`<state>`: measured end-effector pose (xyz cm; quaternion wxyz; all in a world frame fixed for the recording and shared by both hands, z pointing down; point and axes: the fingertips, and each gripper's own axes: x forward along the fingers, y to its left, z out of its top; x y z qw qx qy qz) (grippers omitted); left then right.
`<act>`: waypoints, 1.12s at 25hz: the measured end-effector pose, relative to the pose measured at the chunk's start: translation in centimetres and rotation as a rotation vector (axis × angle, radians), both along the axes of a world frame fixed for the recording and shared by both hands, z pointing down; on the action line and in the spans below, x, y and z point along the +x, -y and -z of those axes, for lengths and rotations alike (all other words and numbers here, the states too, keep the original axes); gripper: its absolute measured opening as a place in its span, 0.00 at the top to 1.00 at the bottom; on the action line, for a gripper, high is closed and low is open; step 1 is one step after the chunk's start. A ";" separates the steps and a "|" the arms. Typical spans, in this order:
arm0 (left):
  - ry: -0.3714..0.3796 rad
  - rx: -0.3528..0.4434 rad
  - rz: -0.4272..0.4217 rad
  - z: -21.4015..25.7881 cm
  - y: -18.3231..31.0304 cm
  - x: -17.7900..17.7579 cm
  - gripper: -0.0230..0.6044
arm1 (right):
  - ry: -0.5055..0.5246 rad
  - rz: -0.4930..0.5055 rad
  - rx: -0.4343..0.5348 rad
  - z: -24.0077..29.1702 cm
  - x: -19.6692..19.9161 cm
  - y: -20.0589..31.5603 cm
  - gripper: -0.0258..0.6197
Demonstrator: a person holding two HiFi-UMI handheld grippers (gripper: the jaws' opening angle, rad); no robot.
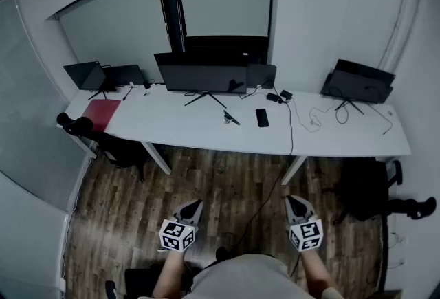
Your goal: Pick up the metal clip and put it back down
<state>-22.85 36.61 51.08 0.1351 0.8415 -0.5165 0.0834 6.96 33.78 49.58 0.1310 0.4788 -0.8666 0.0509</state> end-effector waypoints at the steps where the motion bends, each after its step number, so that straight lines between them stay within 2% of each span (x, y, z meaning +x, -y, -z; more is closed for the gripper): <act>1: 0.000 0.000 -0.001 0.0 0.1 0.0 0.91 | 0.000 -0.002 0.005 0.2 -0.1 0.1 0.91; 14: -0.008 -0.010 -0.026 -0.4 0.9 -0.3 0.91 | 0.010 -0.031 0.002 0.4 -0.5 0.8 0.91; 28: -0.026 -0.040 -0.084 -2.3 1.1 -2.4 0.91 | -0.008 -0.071 -0.057 -1.9 -3.4 -0.1 0.91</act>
